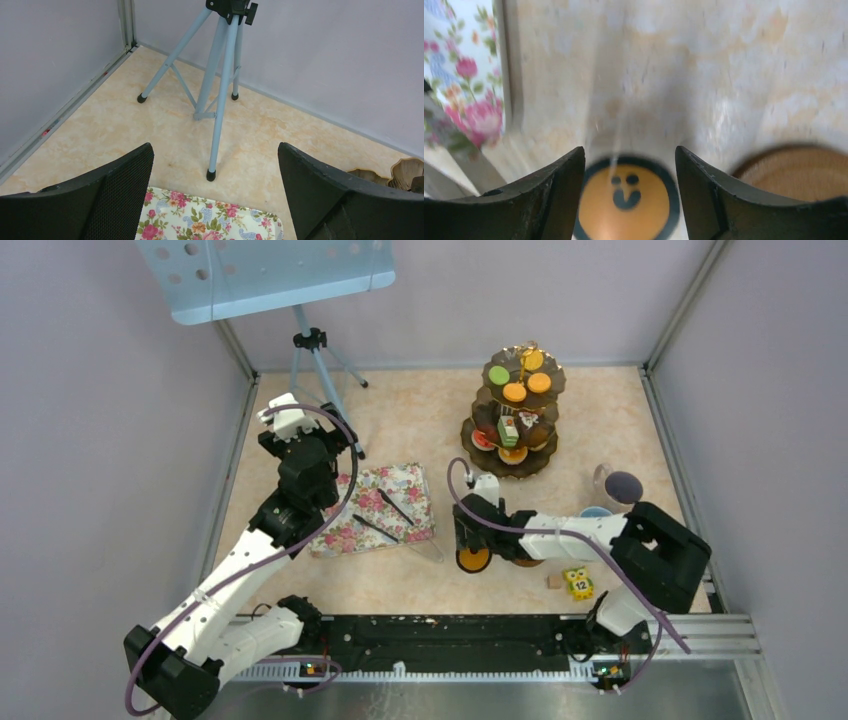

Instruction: Serve the afternoon tea

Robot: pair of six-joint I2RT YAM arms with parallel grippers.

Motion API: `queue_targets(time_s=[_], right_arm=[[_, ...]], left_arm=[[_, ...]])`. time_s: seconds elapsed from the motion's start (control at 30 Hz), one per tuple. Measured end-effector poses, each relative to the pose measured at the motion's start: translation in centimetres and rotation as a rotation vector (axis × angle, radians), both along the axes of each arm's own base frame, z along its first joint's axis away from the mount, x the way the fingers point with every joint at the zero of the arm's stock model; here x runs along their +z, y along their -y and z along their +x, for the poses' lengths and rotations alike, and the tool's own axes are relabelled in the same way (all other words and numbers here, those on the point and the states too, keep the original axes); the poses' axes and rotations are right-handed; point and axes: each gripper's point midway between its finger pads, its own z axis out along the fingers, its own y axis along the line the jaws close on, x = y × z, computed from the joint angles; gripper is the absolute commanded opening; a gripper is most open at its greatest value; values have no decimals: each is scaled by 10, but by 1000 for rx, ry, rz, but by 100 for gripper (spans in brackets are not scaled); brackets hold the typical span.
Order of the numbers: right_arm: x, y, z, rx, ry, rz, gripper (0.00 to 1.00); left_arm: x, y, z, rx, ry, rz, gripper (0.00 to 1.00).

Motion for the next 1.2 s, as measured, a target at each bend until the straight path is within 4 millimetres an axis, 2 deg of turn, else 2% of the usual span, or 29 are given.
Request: queue_targets(time_s=[0.17, 0.27, 0.4, 0.6, 0.77, 0.83, 0.93, 1.03, 1.2], right_arm=[[2, -15, 45, -11, 67, -35, 70], [1, -17, 51, 10, 69, -77, 75], [6, -2, 24, 58, 19, -143, 79], [21, 8, -50, 168, -113, -110, 82], [7, 11, -82, 180, -223, -97, 83], [-3, 13, -85, 167, -249, -116, 82], [-5, 11, -80, 145, -236, -136, 77], [-6, 7, -69, 116, -206, -159, 71], [-5, 1, -51, 76, -155, -129, 68]], left_arm=[[0, 0, 0, 0, 0, 0, 99], [0, 0, 0, 0, 0, 1, 99], [0, 0, 0, 1, 0, 1, 99], [0, 0, 0, 0, 0, 0, 99], [0, 1, 0, -6, -1, 0, 99], [-1, 1, 1, -7, -2, 1, 99], [-2, 2, 1, -8, -5, 3, 99], [-2, 2, 1, -8, -7, 4, 99], [-2, 2, 1, -7, -7, 4, 99]])
